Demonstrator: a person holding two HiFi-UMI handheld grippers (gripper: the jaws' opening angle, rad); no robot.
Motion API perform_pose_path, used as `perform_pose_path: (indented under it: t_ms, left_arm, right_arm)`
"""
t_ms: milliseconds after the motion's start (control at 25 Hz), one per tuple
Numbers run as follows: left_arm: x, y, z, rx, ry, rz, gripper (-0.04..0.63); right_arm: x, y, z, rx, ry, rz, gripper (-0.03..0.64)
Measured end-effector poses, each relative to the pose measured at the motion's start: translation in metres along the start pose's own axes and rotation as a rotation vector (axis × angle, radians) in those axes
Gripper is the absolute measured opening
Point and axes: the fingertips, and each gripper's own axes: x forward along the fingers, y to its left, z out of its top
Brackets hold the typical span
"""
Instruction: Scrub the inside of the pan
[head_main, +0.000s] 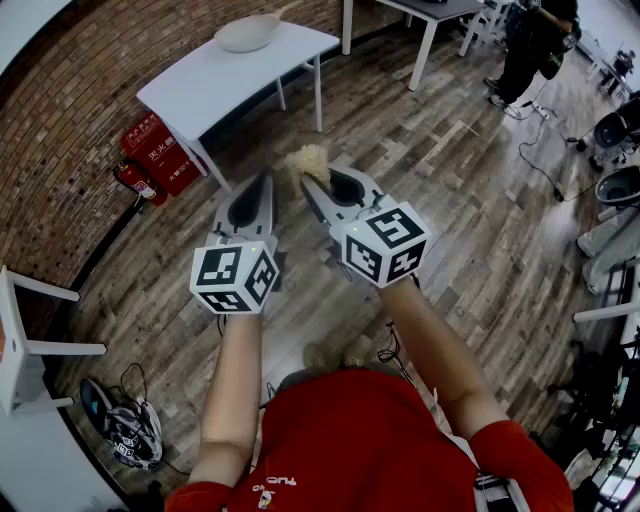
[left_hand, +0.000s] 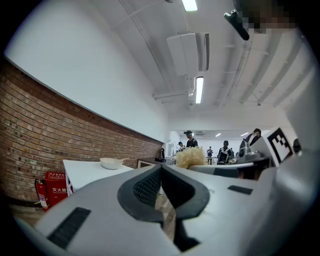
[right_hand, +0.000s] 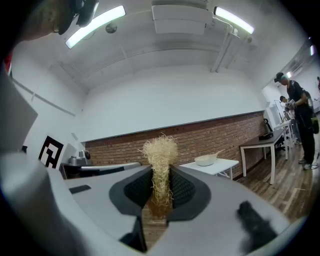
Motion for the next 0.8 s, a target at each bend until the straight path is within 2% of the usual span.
perform_pose_path:
  t_ms: [360, 800]
  left_arm:
    - [0.001, 0.010, 0.000, -0.003, -0.007, -0.003, 0.014]
    - [0.002, 0.046, 0.006, -0.001, -0.039, -0.007, 0.014]
  right_arm:
    - [0.010, 0.001, 0.002, -0.010, -0.003, -0.005, 0.086]
    - [0.040, 0.008, 0.003, -0.011, -0.023, 0.006, 0.087]
